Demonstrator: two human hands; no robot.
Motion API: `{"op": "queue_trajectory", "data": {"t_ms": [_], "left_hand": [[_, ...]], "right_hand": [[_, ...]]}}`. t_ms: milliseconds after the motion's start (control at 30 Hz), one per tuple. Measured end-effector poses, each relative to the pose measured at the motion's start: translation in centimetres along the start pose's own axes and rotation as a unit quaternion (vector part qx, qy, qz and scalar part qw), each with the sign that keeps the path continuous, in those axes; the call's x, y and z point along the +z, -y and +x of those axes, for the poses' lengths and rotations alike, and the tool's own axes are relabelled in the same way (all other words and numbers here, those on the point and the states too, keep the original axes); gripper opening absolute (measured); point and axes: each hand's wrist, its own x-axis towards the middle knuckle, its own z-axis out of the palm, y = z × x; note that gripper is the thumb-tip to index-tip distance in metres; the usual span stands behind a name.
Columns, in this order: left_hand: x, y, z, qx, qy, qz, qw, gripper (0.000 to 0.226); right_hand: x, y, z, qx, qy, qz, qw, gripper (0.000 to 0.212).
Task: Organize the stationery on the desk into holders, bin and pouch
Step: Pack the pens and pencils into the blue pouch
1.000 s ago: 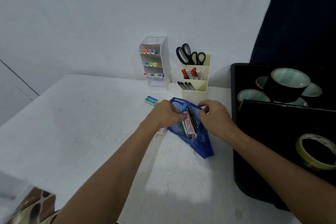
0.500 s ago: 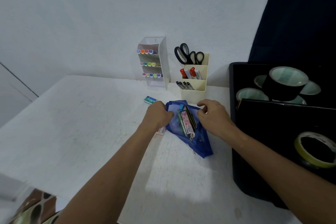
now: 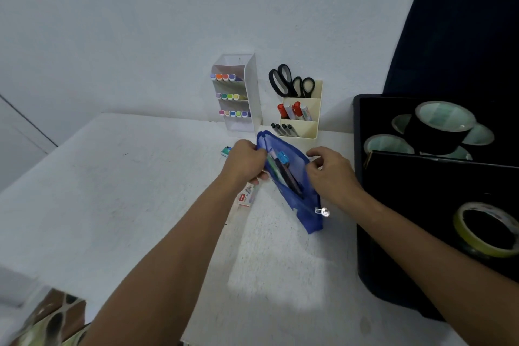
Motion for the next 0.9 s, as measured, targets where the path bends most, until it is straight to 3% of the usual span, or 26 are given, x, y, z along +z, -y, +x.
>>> {"op": "queue_trajectory", "data": {"t_ms": [67,167,300,400,500,600,700,800,900], "left_hand": [[-0.5,0.2,0.2,-0.015,-0.017,-0.001,1.0,0.017],[-1.0,1.2,0.4,-0.061,-0.025,-0.006,0.998,0.018],[-1.6,2.1,0.5,-0.082,-0.038,-0.052,0.995,0.024],[-2.1,2.3,0.4,-0.059,-0.075,-0.01,0.995,0.041],[-2.1,2.1,0.0,0.005,-0.111,0.134,0.985,0.042],[-2.0,0.6,-0.7,0.087,-0.135,0.176,0.971,0.038],[-1.8,-1.8,-2.0,0.185,-0.039,0.08,0.979,0.032],[-2.0,-3.6,-3.3,0.273,0.066,0.077,0.957,0.031],[-2.3,-4.1,-3.2,0.328,0.062,0.126,0.934,0.023]], "right_hand": [[0.0,0.3,-0.1,0.008,0.07,-0.005,0.997,0.04],[0.2,0.3,-0.6,0.017,0.197,-0.009,0.98,0.069],[0.3,-0.6,-0.8,-0.016,0.244,-0.044,0.969,0.1],[0.2,-0.3,-0.8,-0.012,0.196,-0.066,0.978,0.091],[0.2,0.1,-0.6,-0.028,0.096,-0.012,0.995,0.082],[0.0,0.2,-0.3,-0.053,0.012,0.06,0.997,0.051],[0.1,0.2,-0.2,-0.075,-0.019,0.103,0.992,0.025],[-0.2,0.3,-0.2,-0.084,-0.034,0.144,0.985,0.025],[-0.5,0.2,0.1,-0.068,-0.033,0.215,0.974,0.031]]}}
